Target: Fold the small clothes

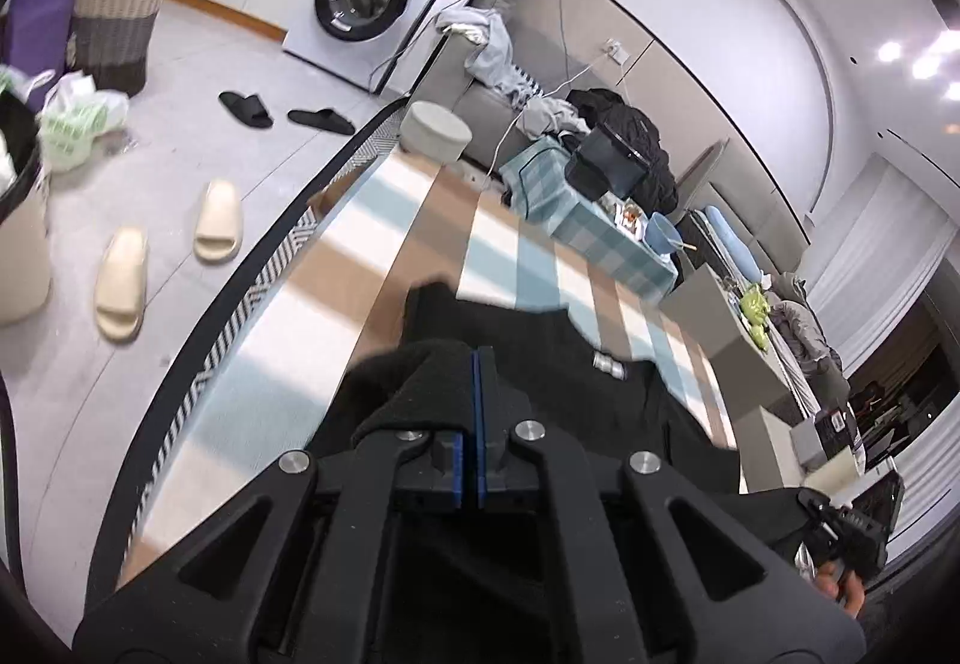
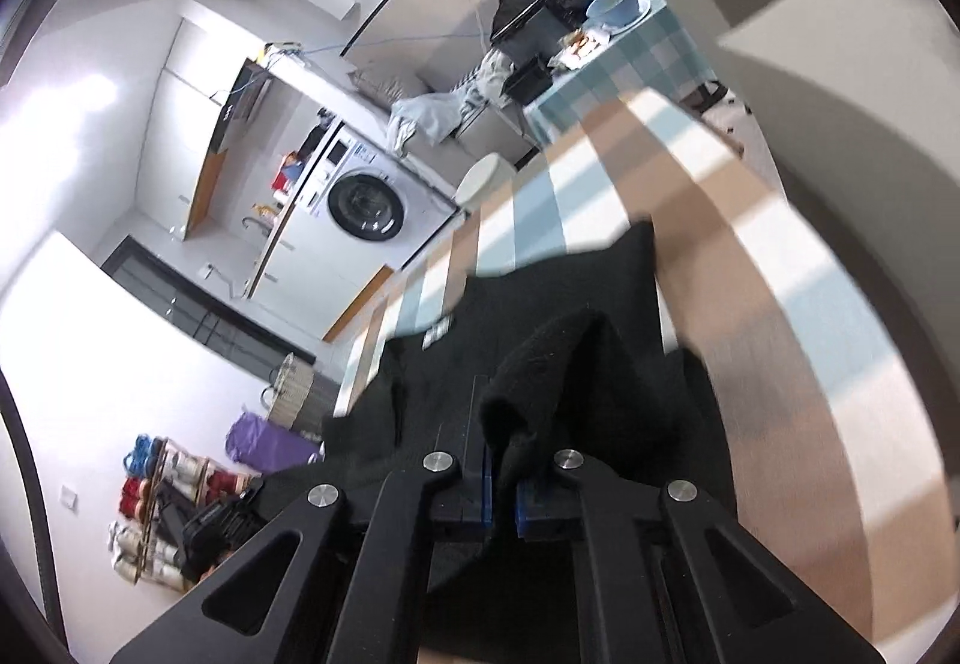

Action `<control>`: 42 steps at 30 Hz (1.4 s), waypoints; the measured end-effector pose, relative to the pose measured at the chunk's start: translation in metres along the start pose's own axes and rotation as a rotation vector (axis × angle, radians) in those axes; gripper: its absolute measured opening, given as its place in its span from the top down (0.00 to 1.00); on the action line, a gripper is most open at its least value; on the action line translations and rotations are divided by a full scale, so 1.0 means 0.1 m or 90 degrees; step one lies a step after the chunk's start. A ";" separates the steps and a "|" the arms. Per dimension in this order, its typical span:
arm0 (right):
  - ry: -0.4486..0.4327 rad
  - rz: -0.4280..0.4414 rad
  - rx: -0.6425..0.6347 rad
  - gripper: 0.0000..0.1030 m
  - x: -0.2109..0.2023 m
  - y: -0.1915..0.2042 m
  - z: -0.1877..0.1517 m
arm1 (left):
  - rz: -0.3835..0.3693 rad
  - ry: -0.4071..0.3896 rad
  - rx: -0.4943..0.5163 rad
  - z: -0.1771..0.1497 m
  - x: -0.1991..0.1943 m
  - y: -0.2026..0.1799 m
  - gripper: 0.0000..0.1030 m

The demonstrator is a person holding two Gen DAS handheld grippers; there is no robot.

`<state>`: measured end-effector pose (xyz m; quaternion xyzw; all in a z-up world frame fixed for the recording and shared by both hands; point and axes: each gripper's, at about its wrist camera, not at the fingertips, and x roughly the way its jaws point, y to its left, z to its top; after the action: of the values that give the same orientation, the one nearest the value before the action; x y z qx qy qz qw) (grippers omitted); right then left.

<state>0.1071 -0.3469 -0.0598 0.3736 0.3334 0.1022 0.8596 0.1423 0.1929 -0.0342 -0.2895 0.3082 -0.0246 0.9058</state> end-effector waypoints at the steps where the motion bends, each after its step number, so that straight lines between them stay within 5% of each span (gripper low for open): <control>1: 0.000 -0.004 0.013 0.95 0.07 -0.01 0.11 | -0.003 0.001 -0.002 0.11 0.08 -0.03 1.00; 5: -0.004 -0.057 0.035 0.89 0.45 -0.02 0.56 | -0.003 0.000 -0.006 0.47 0.43 -0.10 0.99; 7: -0.007 -0.068 0.069 0.61 0.61 -0.11 0.72 | 0.018 0.038 -0.025 0.59 0.66 -0.08 0.87; 11: -0.027 -0.128 0.039 0.59 0.61 -0.16 0.79 | 0.026 0.071 -0.029 0.62 0.91 -0.03 0.72; 13: -0.008 -0.145 0.000 0.59 0.60 -0.16 0.75 | 0.024 0.070 -0.027 0.62 0.93 0.01 0.45; 15: 0.017 -0.168 -0.035 0.59 0.63 -0.18 0.70 | 0.006 0.064 -0.033 0.61 0.94 0.06 0.33; 19: 0.045 -0.177 -0.058 0.59 0.73 -0.24 0.61 | -0.014 0.054 -0.055 0.68 0.91 0.14 0.32; 27: 0.043 -0.189 -0.082 0.42 1.11 -0.20 0.72 | 0.062 0.030 0.056 0.62 0.82 0.04 0.22; 31: 0.073 -0.223 -0.141 0.45 1.51 -0.13 0.76 | 0.065 0.051 0.078 0.54 0.82 0.07 0.22; 32: 0.080 -0.237 -0.162 0.51 1.56 -0.12 0.75 | 0.064 0.051 0.080 0.53 0.80 0.08 0.22; 34: 0.105 -0.240 -0.185 0.89 1.64 -0.10 0.72 | 0.060 0.052 0.086 0.50 0.77 0.10 0.20; 35: 0.107 -0.228 -0.188 0.93 1.62 -0.10 0.72 | 0.058 0.053 0.087 0.49 0.76 0.11 0.20; 37: 0.033 -0.131 -0.183 0.95 1.33 -0.07 0.76 | 0.056 0.054 0.082 0.47 0.73 0.16 0.20; 38: -0.010 -0.125 -0.167 0.95 1.18 -0.08 0.80 | 0.053 0.055 0.083 0.46 0.72 0.17 0.20; 42: -0.065 -0.228 -0.096 0.94 1.03 -0.26 0.94 | 0.054 0.075 0.082 0.43 0.83 0.21 0.20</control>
<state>0.2444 -0.3750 -0.0825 0.2473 0.3418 -0.0469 0.9055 0.2312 0.2141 -0.0629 -0.2155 0.3707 -0.0227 0.9031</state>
